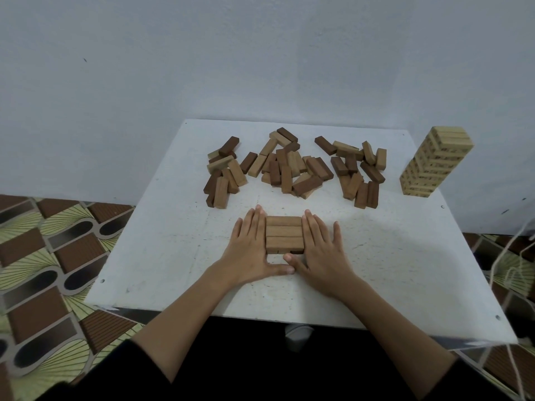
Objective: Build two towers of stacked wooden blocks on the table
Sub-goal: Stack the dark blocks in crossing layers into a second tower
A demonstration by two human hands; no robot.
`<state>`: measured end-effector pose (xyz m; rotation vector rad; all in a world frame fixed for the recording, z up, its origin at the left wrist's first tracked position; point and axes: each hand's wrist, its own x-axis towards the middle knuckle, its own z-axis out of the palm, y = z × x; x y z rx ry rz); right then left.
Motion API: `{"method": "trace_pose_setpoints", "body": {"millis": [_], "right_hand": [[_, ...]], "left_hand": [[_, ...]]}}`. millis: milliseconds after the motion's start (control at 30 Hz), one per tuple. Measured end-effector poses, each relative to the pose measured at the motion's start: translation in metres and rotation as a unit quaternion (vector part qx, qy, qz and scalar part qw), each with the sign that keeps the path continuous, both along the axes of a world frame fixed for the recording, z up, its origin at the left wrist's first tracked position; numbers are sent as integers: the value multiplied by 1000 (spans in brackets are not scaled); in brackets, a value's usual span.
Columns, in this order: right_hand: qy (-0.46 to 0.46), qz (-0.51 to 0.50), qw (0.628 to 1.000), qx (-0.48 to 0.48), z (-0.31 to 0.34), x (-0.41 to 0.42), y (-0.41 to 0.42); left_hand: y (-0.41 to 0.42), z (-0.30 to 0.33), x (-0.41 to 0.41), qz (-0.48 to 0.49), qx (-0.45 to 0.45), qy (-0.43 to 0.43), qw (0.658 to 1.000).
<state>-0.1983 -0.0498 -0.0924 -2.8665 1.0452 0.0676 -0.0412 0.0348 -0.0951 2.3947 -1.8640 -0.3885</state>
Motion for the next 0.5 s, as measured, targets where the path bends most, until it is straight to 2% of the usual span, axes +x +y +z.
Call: {"method": "trace_pose_setpoints", "body": {"millis": [500], "right_hand": [[6,2,1000,15,0,0,0]], "left_hand": [[0,3,0,-5,26,11,1000]]}}
